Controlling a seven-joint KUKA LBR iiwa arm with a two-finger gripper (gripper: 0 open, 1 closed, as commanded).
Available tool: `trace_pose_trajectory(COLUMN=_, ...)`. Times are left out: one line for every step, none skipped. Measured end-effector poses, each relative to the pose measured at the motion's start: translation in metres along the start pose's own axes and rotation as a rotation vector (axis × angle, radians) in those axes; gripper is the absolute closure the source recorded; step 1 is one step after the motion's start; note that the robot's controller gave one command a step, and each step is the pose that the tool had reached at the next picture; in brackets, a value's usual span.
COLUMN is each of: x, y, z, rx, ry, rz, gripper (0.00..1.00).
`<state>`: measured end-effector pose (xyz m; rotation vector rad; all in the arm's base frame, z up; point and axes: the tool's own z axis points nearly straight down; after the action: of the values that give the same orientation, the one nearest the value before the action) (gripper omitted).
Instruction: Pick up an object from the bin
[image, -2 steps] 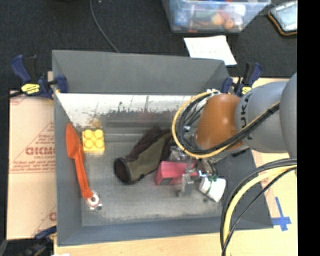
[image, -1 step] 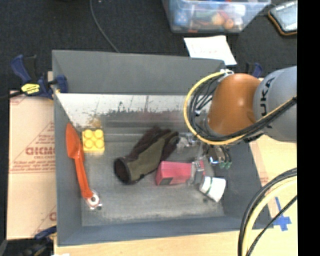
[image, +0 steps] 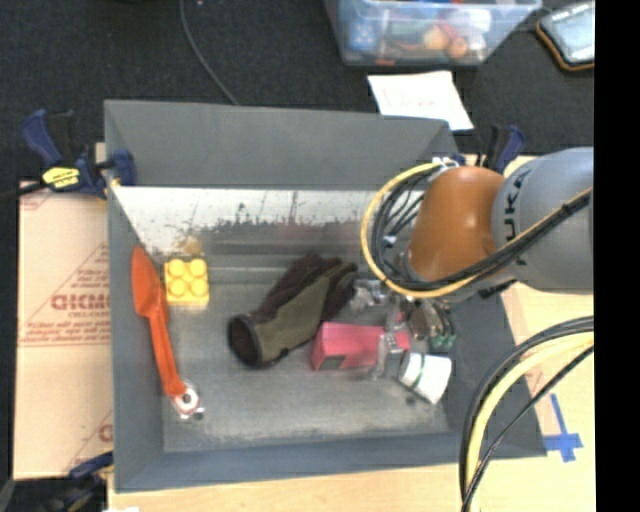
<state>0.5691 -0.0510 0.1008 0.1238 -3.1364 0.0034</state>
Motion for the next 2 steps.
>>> trace_pose_trajectory(x=0.0038, y=0.0018, z=0.0300, rx=0.005, ry=-0.021, rz=-0.021, gripper=0.00)
trace_pose_trajectory(x=0.0036, y=-0.0007, z=0.0293, rx=0.000, ry=-0.019, rz=0.037, gripper=1.00)
